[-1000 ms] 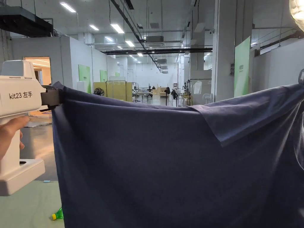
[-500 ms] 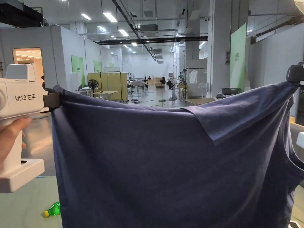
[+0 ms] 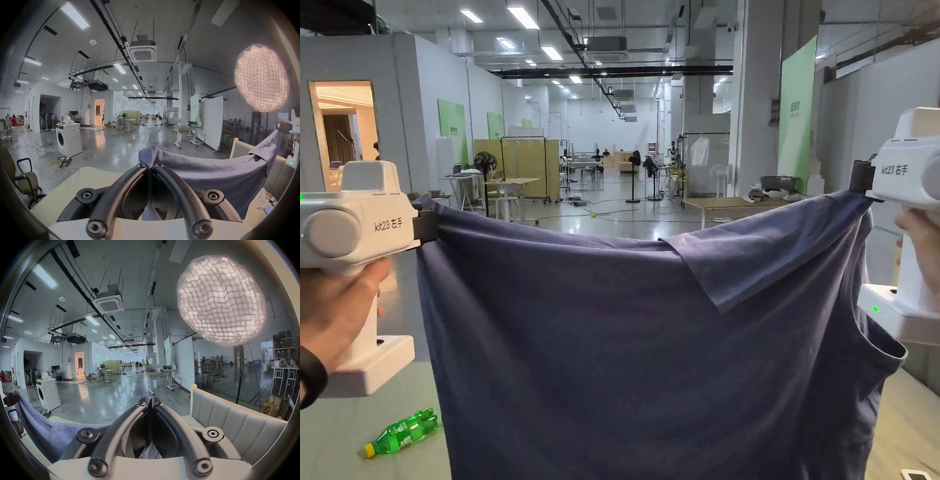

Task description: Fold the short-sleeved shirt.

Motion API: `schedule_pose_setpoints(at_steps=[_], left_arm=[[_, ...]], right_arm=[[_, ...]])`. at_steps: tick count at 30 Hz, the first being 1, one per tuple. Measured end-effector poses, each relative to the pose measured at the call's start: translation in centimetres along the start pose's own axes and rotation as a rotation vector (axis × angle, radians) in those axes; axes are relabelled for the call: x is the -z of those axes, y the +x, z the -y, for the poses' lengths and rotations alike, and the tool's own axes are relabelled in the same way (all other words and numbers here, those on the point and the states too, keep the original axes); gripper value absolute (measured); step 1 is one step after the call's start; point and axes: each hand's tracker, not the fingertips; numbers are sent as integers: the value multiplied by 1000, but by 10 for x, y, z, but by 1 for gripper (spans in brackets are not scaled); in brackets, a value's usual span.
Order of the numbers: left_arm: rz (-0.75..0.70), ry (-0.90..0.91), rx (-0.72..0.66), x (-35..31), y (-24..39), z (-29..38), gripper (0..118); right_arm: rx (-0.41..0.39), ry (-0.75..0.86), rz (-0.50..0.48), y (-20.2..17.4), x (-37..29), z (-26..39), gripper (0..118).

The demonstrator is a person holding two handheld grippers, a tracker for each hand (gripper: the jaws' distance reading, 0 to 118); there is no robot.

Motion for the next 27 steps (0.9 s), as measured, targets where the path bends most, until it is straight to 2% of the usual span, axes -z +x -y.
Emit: schedule_pose_setpoints(at_steps=[1,3,5,12,14,20,24,27], left_arm=[[-6,1,3,3,6,1,4],[-26,-8,28,11,9,3,4],[-18,-10,21,20,6,4,4],[-17,-35,9,47,0,33,4],[-24,-23,-4,51,0,50,4],[22,-84,8,38,0,110,4],[72,-128,2,16,-2,160,4],[92,-166,3,-7,0,193,4]], right_arm=[[35,4,-13,-1,3,4,3],[53,-10,-17,-4,10,10,3],[-25,4,3,-12,19,10,3],[-46,-25,-14,-21,52,41,3],[40,-70,-31,-16,48,57,3],[26,-129,-76,-3,34,117,3],[119,-187,-108,16,9,163,3],[116,-222,-124,26,-22,192,3]])
